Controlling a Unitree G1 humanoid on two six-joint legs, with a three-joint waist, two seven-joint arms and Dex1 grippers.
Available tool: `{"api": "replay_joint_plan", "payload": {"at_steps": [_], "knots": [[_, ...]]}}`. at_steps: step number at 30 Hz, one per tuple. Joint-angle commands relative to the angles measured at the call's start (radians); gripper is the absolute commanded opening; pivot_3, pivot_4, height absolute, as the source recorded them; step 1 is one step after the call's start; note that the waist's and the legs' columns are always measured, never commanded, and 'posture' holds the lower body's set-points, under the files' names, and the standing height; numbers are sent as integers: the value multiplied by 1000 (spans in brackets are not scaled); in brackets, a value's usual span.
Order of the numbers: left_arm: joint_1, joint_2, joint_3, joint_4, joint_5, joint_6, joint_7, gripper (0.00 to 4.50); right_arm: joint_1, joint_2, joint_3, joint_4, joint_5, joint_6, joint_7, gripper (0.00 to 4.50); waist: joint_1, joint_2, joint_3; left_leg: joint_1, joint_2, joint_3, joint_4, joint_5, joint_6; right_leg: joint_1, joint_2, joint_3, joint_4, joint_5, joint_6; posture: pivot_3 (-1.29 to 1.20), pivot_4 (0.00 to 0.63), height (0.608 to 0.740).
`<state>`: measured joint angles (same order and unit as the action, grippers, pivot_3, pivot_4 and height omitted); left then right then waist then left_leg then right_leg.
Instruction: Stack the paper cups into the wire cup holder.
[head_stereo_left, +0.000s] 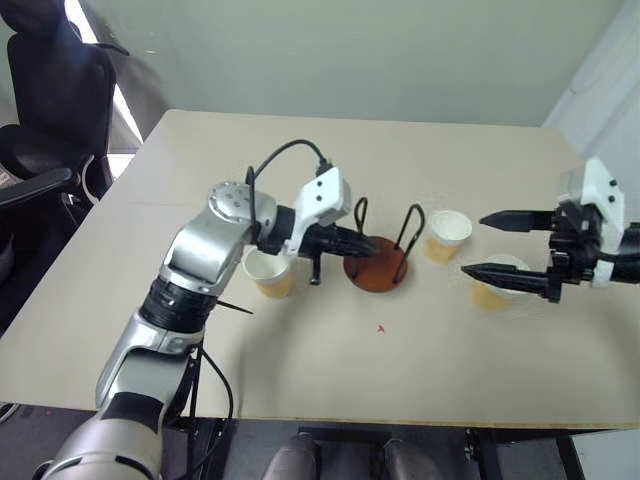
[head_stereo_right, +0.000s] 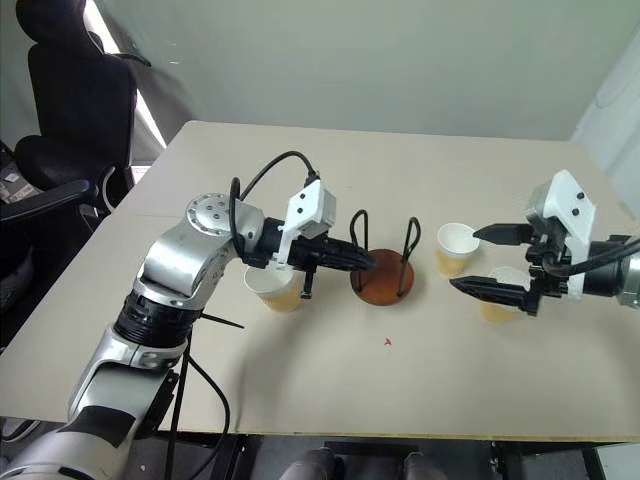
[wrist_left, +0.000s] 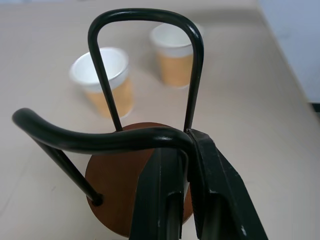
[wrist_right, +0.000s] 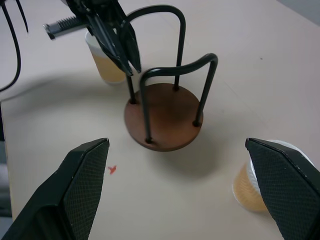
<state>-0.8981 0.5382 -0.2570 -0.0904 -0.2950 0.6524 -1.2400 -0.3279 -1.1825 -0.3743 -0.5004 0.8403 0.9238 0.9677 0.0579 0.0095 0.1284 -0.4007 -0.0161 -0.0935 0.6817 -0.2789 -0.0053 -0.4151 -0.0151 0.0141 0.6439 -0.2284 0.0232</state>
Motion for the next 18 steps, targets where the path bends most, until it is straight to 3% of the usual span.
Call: {"api": "replay_joint_plan", "payload": {"at_steps": [1, 10, 18], "knots": [[39, 6, -8, -75, -37, 39, 10, 26, 53, -44, -107, -41, -4, -4, 49, 4500, 0, 0, 0, 0, 0, 0, 0, 0, 0, 0, 0, 0, 0, 0, 0, 0, 150, 740], [117, -11, -47, -138, -67, 82, 54, 26, 78, -72, -215, -86, 107, 58, 71, 4500, -1, 0, 0, 2, 0, 3, 1, 0, 1, 0, 0, 4, 1, 0, 1, 0, 150, 740], [149, -9, -76, -107, -63, 71, 65, 26, 113, -118, -242, -97, 110, 64, 121, 4500, -1, 0, 0, 2, 0, 5, 1, 0, 3, 0, 0, 7, 1, 1, 2, 0, 150, 740]]}}
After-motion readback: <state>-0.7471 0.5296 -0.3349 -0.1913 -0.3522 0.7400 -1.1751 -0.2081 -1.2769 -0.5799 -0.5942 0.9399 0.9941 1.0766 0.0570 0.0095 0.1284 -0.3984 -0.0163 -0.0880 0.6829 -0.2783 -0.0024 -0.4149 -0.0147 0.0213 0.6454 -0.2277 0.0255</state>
